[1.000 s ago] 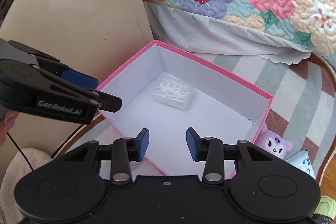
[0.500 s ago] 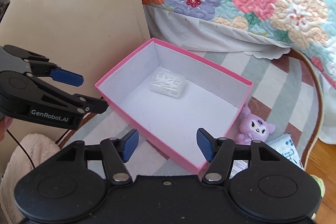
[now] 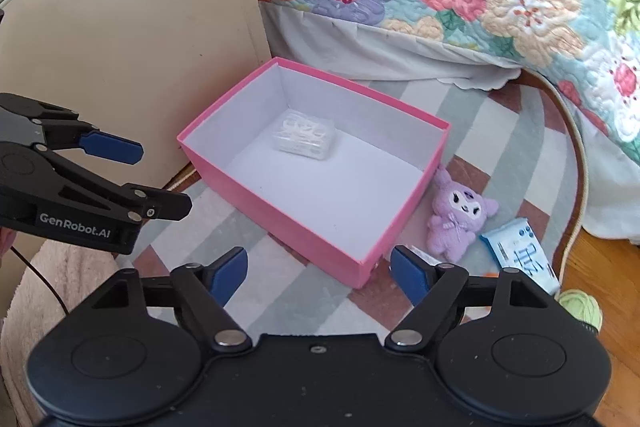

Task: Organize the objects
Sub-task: 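Raise the left tool out of the pink box and pull it back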

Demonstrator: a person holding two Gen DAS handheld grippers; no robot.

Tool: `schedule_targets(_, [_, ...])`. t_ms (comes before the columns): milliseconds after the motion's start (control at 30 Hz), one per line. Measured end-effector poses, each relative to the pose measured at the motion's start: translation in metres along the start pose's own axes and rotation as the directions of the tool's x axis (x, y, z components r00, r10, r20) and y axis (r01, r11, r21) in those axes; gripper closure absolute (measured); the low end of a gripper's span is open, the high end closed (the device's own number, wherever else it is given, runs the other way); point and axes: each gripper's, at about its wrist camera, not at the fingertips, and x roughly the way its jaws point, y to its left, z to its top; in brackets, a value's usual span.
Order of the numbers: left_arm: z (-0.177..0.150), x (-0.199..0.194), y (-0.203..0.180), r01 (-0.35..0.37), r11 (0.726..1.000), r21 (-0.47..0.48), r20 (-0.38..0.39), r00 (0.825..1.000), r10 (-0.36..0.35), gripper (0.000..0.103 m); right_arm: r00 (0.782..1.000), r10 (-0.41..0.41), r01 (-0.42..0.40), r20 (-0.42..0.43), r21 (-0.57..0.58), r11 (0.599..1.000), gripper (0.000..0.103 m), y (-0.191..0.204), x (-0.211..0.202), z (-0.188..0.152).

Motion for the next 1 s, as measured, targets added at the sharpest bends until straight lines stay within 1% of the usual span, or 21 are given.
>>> schedule_targets(100, [-0.003,-0.002,-0.007,0.014,1.0,0.004,-0.005,1.0,-0.014,0.03,1.0,-0.006,0.006,-0.004,0.002,1.0,0.02,-0.002,-0.004,-0.006])
schedule_targets(300, [-0.006,-0.015,-0.019,0.025,0.999,0.028,0.013,1.0,-0.025,0.027,1.0,-0.024,0.024,-0.013,0.005,1.0,0.018,-0.006,-0.014,-0.016])
schedule_targets(400, [-0.006,-0.021,-0.022,0.028,1.0,0.013,0.026,0.999,-0.028,0.026,0.999,-0.033,0.033,-0.017,0.014,0.999,0.018,-0.01,-0.019,-0.02])
schedule_targets(500, [-0.006,-0.026,-0.025,0.04,0.999,0.008,0.033,0.999,-0.04,0.026,0.999,-0.037,0.037,-0.012,0.019,0.999,0.01,-0.014,-0.024,-0.027])
schedule_targets(533, [-0.007,-0.027,-0.027,0.042,0.999,0.012,0.035,0.998,-0.043,0.026,0.999,-0.037,0.038,-0.011,0.022,0.999,0.01,-0.015,-0.026,-0.03])
schedule_targets(733, [-0.015,-0.025,-0.043,0.05,0.997,0.064,0.006,0.999,-0.051,0.025,0.999,-0.046,0.047,-0.019,0.03,0.998,0.009,-0.02,-0.035,-0.044])
schedule_targets(767, [-0.016,-0.023,-0.045,0.053,0.996,0.066,-0.001,0.999,-0.053,0.024,0.999,-0.048,0.048,-0.019,0.029,0.998,0.009,-0.021,-0.036,-0.047])
schedule_targets(800, [-0.017,-0.021,-0.048,0.058,0.996,0.069,-0.009,0.998,-0.058,0.018,0.999,-0.051,0.051,-0.017,0.033,0.998,0.008,-0.022,-0.037,-0.05])
schedule_targets(900, [-0.022,-0.015,-0.058,0.084,0.992,0.092,-0.011,0.996,-0.083,0.008,0.998,-0.055,0.055,-0.001,0.059,0.997,0.006,-0.028,-0.04,-0.058])
schedule_targets(1000, [-0.024,-0.007,-0.071,0.1,0.987,0.129,-0.029,0.995,-0.097,0.007,0.998,-0.057,0.055,0.033,0.072,0.996,0.003,-0.037,-0.041,-0.069])
